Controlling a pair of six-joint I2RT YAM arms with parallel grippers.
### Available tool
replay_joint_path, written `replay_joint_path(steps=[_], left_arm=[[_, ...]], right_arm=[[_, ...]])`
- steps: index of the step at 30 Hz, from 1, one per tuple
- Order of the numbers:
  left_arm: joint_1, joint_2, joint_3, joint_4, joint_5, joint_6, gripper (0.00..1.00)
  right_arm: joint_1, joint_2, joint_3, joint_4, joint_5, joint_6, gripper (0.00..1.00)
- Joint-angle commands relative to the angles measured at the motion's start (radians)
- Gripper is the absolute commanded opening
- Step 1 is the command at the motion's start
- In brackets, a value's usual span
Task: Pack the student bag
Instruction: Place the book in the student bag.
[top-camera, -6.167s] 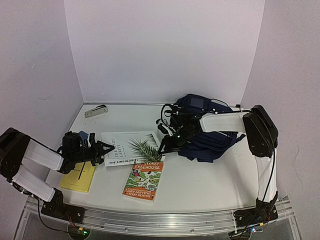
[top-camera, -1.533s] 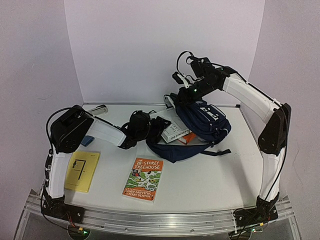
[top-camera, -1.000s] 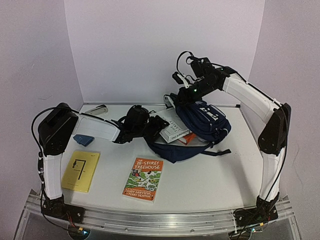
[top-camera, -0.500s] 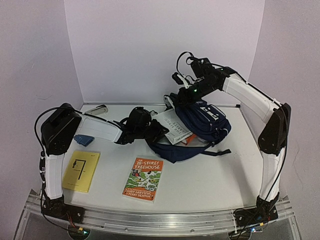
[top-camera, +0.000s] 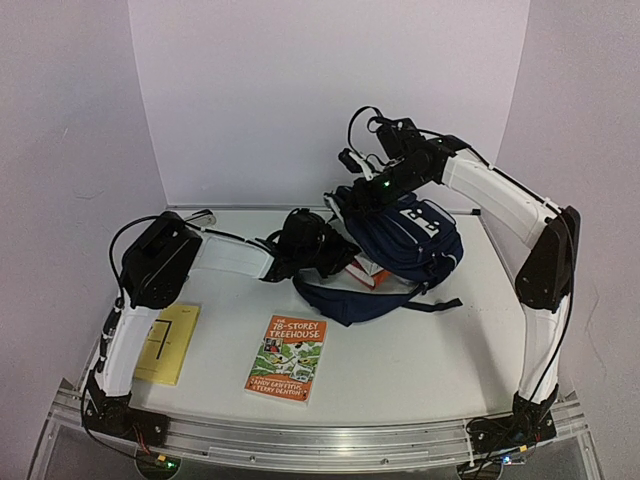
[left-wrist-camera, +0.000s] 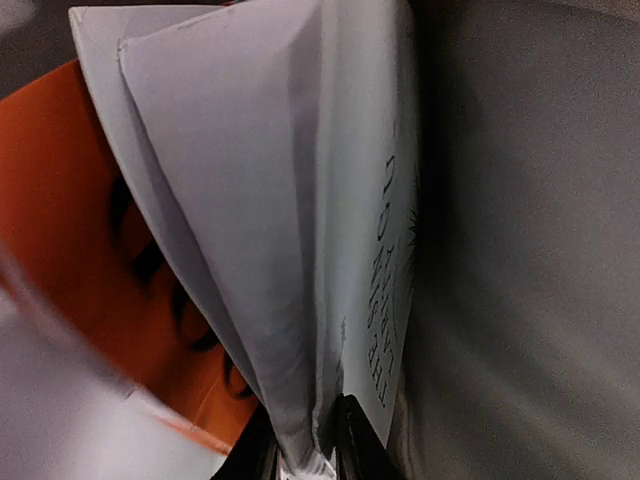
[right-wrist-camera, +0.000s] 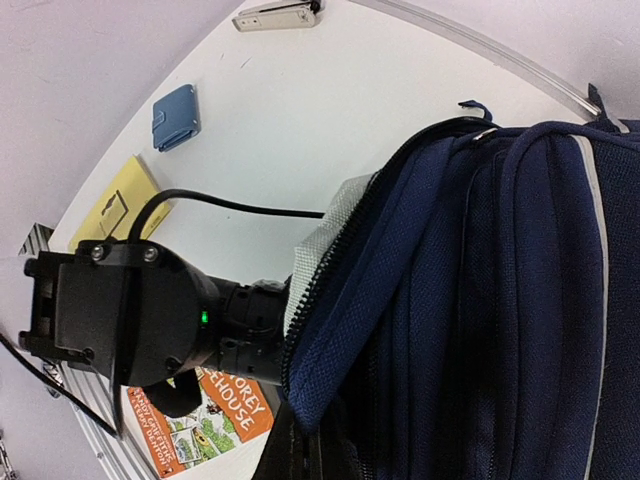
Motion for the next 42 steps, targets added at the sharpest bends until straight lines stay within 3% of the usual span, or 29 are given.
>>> replay_joint_path(steps=[1, 6, 12, 21, 26, 36, 42], left_arm=[[-0.007, 0.071, 0.17, 0.027, 0.035, 0.04, 0.13], [0.005, 0.096, 0.207, 0.014, 0.072, 0.054, 0.15], [0.012, -0.055, 0.052, -0.007, 0.071, 0.13, 0.56], [0.013, -0.318, -0.164, -0.174, 0.041, 0.216, 0.86], [0.052, -0.487, -0.313, -0.212, 0.052, 0.257, 0.98], [0.159, -0.754, -0.52, -0.419, 0.062, 0.408, 1.0], [0.161, -0.854, -0.701, -0.394, 0.07, 0.401, 1.0]], right_arm=[[0.03, -0.054, 0.03, 0.084, -0.089, 0.012, 0.0], [0.024, -0.073, 0.017, 0.08, -0.064, 0.002, 0.0], [-0.011, -0.083, -0.013, 0.082, -0.043, -0.039, 0.0], [-0.052, -0.102, -0.073, 0.085, -0.031, -0.064, 0.0], [-0.054, -0.12, -0.133, 0.085, -0.017, -0.091, 0.0], [-0.053, -0.162, -0.323, 0.091, -0.024, -0.125, 0.0], [-0.053, -0.131, -0.429, 0.112, -0.023, -0.149, 0.0]])
